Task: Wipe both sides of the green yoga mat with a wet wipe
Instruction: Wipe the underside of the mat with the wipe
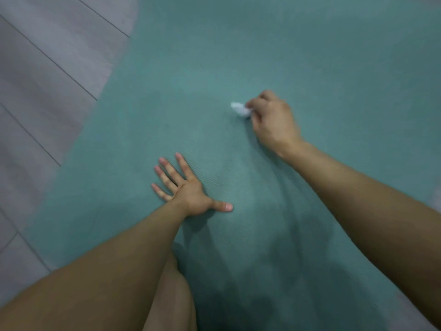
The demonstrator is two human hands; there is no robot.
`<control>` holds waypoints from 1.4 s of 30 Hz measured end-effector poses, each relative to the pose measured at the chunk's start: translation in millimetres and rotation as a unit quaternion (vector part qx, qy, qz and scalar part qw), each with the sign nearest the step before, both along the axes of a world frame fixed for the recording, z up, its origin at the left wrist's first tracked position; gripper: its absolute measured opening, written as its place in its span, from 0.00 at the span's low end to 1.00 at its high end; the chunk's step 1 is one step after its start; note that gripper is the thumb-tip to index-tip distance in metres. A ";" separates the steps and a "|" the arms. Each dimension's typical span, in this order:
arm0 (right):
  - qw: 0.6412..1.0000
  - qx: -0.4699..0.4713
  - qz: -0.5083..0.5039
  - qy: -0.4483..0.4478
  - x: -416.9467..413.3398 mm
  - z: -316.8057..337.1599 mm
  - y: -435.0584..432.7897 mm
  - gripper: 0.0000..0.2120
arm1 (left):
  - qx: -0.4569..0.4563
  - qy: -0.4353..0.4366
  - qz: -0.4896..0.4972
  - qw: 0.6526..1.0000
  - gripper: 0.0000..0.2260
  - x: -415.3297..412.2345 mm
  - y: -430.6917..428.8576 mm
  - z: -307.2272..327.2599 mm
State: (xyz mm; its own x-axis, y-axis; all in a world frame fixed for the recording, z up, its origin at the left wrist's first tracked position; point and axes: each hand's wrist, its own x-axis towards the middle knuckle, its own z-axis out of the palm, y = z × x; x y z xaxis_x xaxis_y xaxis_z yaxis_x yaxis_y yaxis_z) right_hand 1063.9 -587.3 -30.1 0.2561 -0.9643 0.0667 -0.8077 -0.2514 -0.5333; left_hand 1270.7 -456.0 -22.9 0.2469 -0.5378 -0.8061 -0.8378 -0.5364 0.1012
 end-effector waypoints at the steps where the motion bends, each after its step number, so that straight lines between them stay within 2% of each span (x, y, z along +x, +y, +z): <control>1: 0.998 -0.007 -0.064 -0.003 -6.0 -1.4 -12.5 0.14 | 0.001 -0.001 -0.002 1.000 0.88 -0.7 -0.2 0.6; 2: 0.997 -0.014 -0.076 0.007 -4.1 -8.9 -10.7 0.12 | 0.003 -0.003 -0.002 1.000 0.88 -1.3 -1.4 1.4; 3: 0.999 -0.004 -0.040 0.020 3.7 -15.8 6.1 0.11 | 0.005 -0.005 -0.001 1.000 0.88 -0.6 -2.0 2.0; 5: 0.987 0.024 0.156 0.012 16.1 -18.2 63.9 0.10 | 0.008 -0.008 -0.002 1.000 0.88 0.7 -1.5 1.2; 6: 0.961 0.035 0.272 0.014 13.3 -13.6 93.1 0.11 | 0.008 -0.009 -0.003 1.000 0.88 0.2 -0.2 0.1; 7: 0.936 0.044 0.349 0.033 8.7 -5.7 100.5 0.10 | 0.005 -0.012 -0.002 1.000 0.88 2.7 -1.3 0.1; 8: 0.928 0.023 0.369 0.040 0.1 -2.3 88.8 0.10 | 0.005 -0.012 -0.003 1.000 0.88 1.5 -1.7 -1.6; 9: 0.945 -0.005 0.325 0.040 -4.6 -1.4 63.9 0.12 | 0.005 -0.013 -0.001 1.000 0.88 1.3 -2.3 -2.3; 11: 0.994 -0.050 0.092 0.026 -21.4 -4.3 -1.6 0.18 | 0.008 -0.010 0.001 1.000 0.88 1.2 -1.6 -1.0; 12: 0.998 -0.052 -0.024 0.022 -32.2 -6.6 -24.8 0.18 | 0.010 -0.008 -0.001 1.000 0.88 0.6 -1.6 -0.1; 13: 0.995 -0.043 -0.087 0.024 -38.8 -11.8 -34.4 0.15 | 0.011 -0.008 -0.003 1.000 0.88 0.3 -1.5 0.6; 14: 0.994 -0.047 -0.091 0.030 -36.6 -17.6 -32.3 0.12 | 0.011 -0.008 -0.004 1.000 0.88 0.4 -1.9 0.9; 17: 0.997 -0.063 -0.017 0.045 -24.5 -24.8 3.9 0.12 | 0.010 -0.005 -0.003 1.000 0.88 0.9 -1.4 0.4; 21: 0.989 -0.104 -0.107 0.004 -10.0 -23.9 14.8 0.11 | 0.002 0.000 -0.003 1.000 0.88 1.6 -1.4 0.6; 22: 0.992 -0.114 -0.060 -0.010 2.2 -24.4 31.4 0.07 | 0.002 -0.002 -0.005 1.000 0.88 1.7 -1.4 0.9; 23: 0.993 -0.109 0.040 -0.030 15.1 -27.3 55.4 0.03 | 0.003 -0.003 -0.006 1.000 0.88 1.4 -0.9 1.2; 25: 0.960 -0.093 0.263 -0.014 23.2 -31.4 98.6 0.05 | 0.006 -0.005 -0.010 1.000 0.88 0.9 -0.8 0.4; 26: 0.945 -0.099 0.310 -0.008 12.9 -28.5 92.2 0.06 | 0.006 -0.005 -0.010 1.000 0.88 0.9 -0.8 -0.3; 27: 0.947 -0.124 0.295 0.007 1.8 -30.5 73.0 0.08 | 0.006 -0.004 -0.009 1.000 0.88 1.5 -0.5 -0.6; 29: 0.976 -0.171 0.125 0.055 -26.2 -30.3 17.9 0.09 | 0.006 -0.004 -0.008 1.000 0.88 1.7 -0.4 -0.4; 31: 0.987 -0.134 -0.074 0.055 -47.1 -23.6 -12.2 0.08 | 0.006 -0.007 -0.011 1.000 0.88 -0.4 -2.0 0.7; 32: 0.987 -0.113 -0.108 0.042 -40.6 -22.0 -4.4 0.06 | 0.004 -0.010 -0.010 1.000 0.88 -0.8 -2.3 1.5; 33: 0.991 -0.098 -0.088 0.020 -24.7 -19.6 15.2 0.05 | 0.004 -0.014 -0.009 1.000 0.88 -1.2 -2.4 2.0; 34: 0.997 -0.079 -0.002 0.000 -5.8 -18.8 43.9 0.05 | 0.006 -0.018 -0.009 1.000 0.88 -1.3 -2.0 2.2; 35: 0.989 -0.059 0.136 -0.010 7.0 -22.1 75.5 0.06 | 0.007 -0.020 -0.010 1.000 0.88 -1.2 -1.7 1.7; 36: 0.962 -0.040 0.269 0.013 11.3 -21.7 99.9 0.07 | 0.008 -0.021 -0.013 1.000 0.88 -1.0 -1.5 1.0; 37: 0.932 -0.037 0.359 0.041 5.6 -18.3 106.3 0.09 | 0.010 -0.021 -0.014 1.000 0.88 -1.1 -1.0 0.6; 38: 0.918 -0.060 0.387 0.052 -5.7 -18.4 94.3 0.11 | 0.010 -0.022 -0.013 1.000 0.88 -1.2 -0.7 0.2; 39: 0.938 -0.065 0.335 0.059 -18.7 -16.2 70.0 0.13 | 0.009 -0.022 -0.008 1.000 0.88 -0.8 -1.5 0.2; 41: 0.988 -0.074 0.116 0.073 -54.4 -10.7 19.4 0.13 | 0.004 -0.016 -0.006 1.000 0.88 -1.3 -1.4 0.7; 42: 0.995 -0.075 0.035 0.064 -67.9 -10.2 5.4 0.13 | 0.003 -0.014 -0.011 1.000 0.88 -1.6 -1.1 0.4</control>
